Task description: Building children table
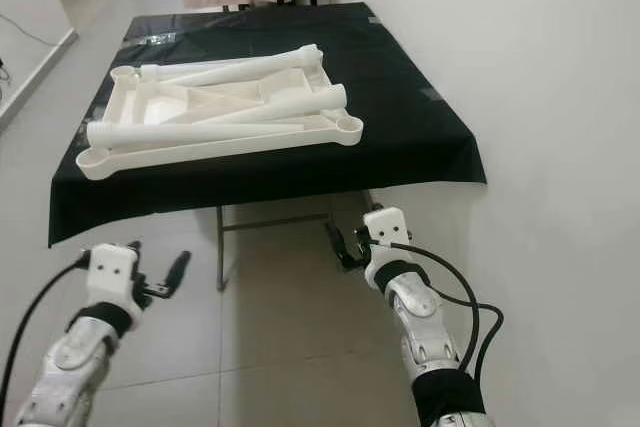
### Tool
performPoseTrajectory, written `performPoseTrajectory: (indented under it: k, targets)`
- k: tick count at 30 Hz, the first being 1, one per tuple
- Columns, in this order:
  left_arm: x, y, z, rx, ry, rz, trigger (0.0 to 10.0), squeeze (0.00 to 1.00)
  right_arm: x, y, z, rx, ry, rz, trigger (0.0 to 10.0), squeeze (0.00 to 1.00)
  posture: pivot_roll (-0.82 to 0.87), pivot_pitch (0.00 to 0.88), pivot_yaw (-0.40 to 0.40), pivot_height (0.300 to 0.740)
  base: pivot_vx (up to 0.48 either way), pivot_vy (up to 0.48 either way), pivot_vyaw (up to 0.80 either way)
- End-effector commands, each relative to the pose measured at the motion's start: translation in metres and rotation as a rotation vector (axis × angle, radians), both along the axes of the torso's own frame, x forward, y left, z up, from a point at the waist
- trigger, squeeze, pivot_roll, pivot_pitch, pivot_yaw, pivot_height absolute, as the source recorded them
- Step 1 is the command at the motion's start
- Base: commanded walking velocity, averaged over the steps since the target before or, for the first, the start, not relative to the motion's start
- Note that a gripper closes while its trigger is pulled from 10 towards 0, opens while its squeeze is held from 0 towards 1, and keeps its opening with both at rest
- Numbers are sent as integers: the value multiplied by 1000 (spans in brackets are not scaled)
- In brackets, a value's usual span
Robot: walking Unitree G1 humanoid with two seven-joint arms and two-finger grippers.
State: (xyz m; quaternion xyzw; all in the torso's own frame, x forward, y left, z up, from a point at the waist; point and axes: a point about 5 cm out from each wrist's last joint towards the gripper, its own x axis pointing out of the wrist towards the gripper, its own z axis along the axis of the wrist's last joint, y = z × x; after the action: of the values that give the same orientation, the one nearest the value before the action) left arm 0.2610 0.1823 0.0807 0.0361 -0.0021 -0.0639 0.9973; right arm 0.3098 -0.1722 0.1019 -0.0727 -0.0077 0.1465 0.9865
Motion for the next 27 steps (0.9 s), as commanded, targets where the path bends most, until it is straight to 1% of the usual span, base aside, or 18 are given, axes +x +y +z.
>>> performPoseTrajectory:
  k: [1, 3, 6, 8, 9, 11, 12, 13, 14, 18, 20, 23, 24, 25, 26, 27]
  targets:
    - [-5, -7, -1, -24, 4, -22, 10000, 0, -3, 8, 5, 32, -11, 34, 10000, 0, -9, 0, -14, 740, 0, 0, 0]
    - [-8, -10, 5, -31, -15, -38, 10000, 0, -6, 13, 15, 57, -39, 63, 10000, 0, -11, 0, -10, 740, 0, 0, 0]
    - [-6, -8, 8, -31, -27, -34, 10000, 0, -5, 13, 19, 70, -53, 66, 10000, 0, -16, 0, -2, 740, 0, 0, 0]
    - [-2, -7, 16, -42, -42, -27, 10000, 0, -1, 13, 24, 89, -59, 61, 10000, 0, -17, 0, -1, 740, 289, 0, 800]
    - [7, -11, 28, -61, -71, -38, 10000, 0, 8, 14, 34, 125, -73, 67, 10000, 0, -29, 0, 0, 740, 337, 0, 0]
    - [7, -11, 28, -61, -71, -38, 10000, 0, 8, 14, 34, 125, -73, 67, 10000, 0, -29, 0, 0, 740, 337, 0, 0]
    - [10, -13, 33, -66, -81, -43, 10000, 0, 10, 15, 38, 136, -78, 70, 10000, 0, -30, 0, 1, 740, 337, 0, 0]
    - [10, -13, 33, -66, -81, -43, 10000, 0, 10, 15, 38, 136, -78, 70, 10000, 0, -30, 0, 1, 740, 337, 0, 0]
    - [11, -15, 37, -69, -85, -49, 10000, 0, 12, 16, 43, 144, -83, 63, 10000, 0, -34, 0, 7, 740, 360, 0, 0]
    - [12, -18, 40, -71, -88, -57, 10000, 0, 13, 17, 46, 151, -79, 65, 10000, 0, -37, 0, 11, 740, 362, 0, 0]
    - [13, -24, 47, -72, -97, -85, 10000, 0, 13, 17, 55, 194, -93, 51, 10000, 0, -42, 0, 14, 740, 358, 0, 400]
    - [14, -27, 50, -74, -105, -95, 10000, 0, 14, 15, 58, 195, -100, 32, 10000, 0, -43, 0, 15, 740, 359, 0, 0]
    - [15, -29, 53, -77, -111, -101, 10000, 0, 14, 15, 62, 193, -109, 26, 10000, 0, -43, 0, 16, 740, 360, 0, 0]
    - [15, -29, 53, -77, -111, -101, 10000, 0, 14, 15, 62, 193, -109, 26, 10000, 0, -43, 0, 16, 740, 360, 0, 0]
    - [16, -32, 59, -85, -121, -110, 10000, 0, 14, 14, 70, 193, -122, 42, 10000, 0, -41, 0, 16, 740, 356, 0, 0]
    - [16, -32, 59, -85, -121, -110, 10000, 0, 14, 14, 70, 193, -122, 42, 10000, 0, -41, 0, 16, 740, 356, 0, 0]
